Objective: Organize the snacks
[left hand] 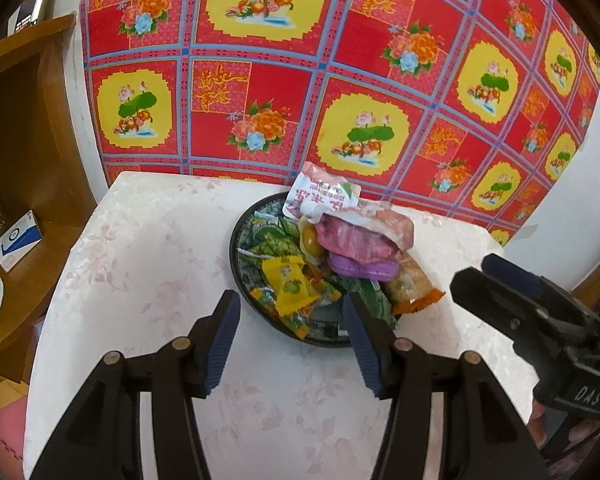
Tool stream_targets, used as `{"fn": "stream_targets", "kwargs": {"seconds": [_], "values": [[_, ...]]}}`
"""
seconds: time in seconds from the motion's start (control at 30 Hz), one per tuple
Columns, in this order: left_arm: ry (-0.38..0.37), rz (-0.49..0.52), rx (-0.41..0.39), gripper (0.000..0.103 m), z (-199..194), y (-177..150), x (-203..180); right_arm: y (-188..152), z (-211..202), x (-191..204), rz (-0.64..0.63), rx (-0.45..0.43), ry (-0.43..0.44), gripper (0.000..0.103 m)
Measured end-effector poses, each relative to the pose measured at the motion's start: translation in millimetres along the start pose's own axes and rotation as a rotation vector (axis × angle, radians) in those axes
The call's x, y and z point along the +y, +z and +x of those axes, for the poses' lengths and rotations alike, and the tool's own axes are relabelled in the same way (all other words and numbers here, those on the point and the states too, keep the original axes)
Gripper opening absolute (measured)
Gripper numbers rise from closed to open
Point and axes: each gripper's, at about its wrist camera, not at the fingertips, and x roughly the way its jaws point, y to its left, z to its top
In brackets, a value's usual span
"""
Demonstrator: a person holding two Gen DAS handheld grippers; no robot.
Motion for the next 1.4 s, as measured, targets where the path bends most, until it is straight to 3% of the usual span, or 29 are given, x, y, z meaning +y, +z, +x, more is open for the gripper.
{"fn": "stream_targets", "kwargs": {"seconds": [0.5,1.4], "values": [[0.028,0.037,0.059,0.058,13,-22,-14,-38,1,-13,0.022,0.04,-0.096,0.085],[0.035,0.032,0.079,0.058,19,-25,-14,-44,8,-11,0.031,0.067,-0.091,0.085]]}}
